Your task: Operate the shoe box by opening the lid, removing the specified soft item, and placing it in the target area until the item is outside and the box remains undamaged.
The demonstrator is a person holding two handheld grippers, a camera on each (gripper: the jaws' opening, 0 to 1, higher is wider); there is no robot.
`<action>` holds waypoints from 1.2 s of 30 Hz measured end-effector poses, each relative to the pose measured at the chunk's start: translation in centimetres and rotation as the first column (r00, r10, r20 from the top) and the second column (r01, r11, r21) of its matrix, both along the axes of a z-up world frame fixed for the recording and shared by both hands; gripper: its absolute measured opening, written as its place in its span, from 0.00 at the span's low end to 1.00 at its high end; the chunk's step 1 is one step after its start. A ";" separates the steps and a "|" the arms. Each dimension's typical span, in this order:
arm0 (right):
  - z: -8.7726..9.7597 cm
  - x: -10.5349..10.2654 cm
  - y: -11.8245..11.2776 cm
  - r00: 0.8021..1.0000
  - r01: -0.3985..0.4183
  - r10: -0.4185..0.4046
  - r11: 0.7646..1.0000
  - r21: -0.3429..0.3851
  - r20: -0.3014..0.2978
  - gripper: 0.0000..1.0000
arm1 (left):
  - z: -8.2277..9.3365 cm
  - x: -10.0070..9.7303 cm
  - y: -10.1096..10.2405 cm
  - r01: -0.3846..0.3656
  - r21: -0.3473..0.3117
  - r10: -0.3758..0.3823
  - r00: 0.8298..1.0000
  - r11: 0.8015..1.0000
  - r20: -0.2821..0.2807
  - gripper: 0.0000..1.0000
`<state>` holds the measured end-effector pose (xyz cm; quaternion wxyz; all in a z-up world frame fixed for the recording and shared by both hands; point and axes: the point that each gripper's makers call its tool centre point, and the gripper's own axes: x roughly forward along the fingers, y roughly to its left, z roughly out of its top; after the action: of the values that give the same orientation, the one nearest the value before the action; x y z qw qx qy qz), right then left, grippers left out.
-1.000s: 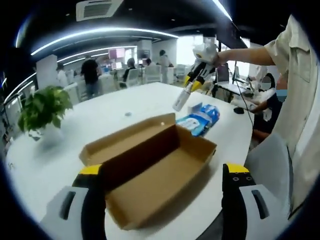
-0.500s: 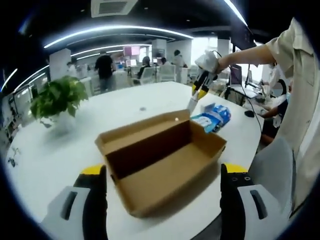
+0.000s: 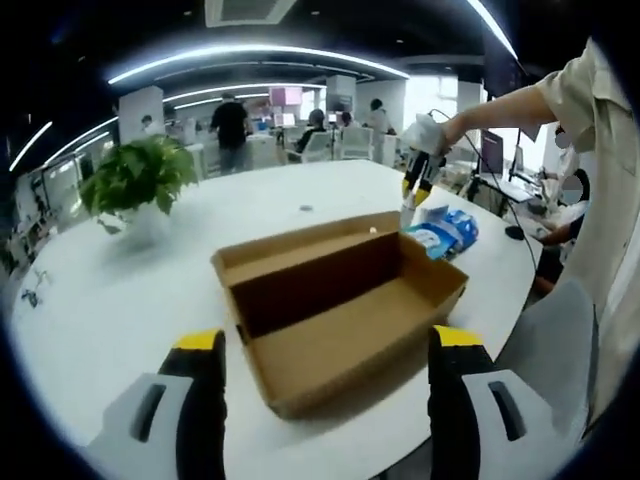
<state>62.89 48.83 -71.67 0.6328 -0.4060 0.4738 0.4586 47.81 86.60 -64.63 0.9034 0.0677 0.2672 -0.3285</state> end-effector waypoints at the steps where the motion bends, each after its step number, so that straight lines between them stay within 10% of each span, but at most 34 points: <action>1: 0.1 0.3 0.1 1.000 0.000 0.000 1.000 0.006 0.001 0.18 | -0.1 0.1 0.2 -0.009 0.002 0.009 1.000 1.000 -0.001 0.82; 20: 1.3 1.4 0.9 0.998 -0.049 0.049 0.999 0.010 0.040 0.30 | -1.7 1.1 2.4 -0.115 0.043 0.117 0.992 0.992 -0.050 0.57; 29: 3.5 1.1 3.2 0.989 0.124 -0.131 0.987 0.104 0.065 0.29 | -2.5 1.5 2.8 -0.137 0.088 0.142 0.988 0.987 -0.057 0.44; 36: 3.9 1.1 5.5 0.943 0.324 -0.333 0.926 0.194 0.014 0.29 | -3.4 1.3 3.3 -0.163 0.110 0.173 0.981 0.981 -0.088 0.32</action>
<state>63.96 54.31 -67.78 0.7473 -0.2693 0.4745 0.3794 49.16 89.89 -67.99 0.9092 0.0748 0.3321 -0.2399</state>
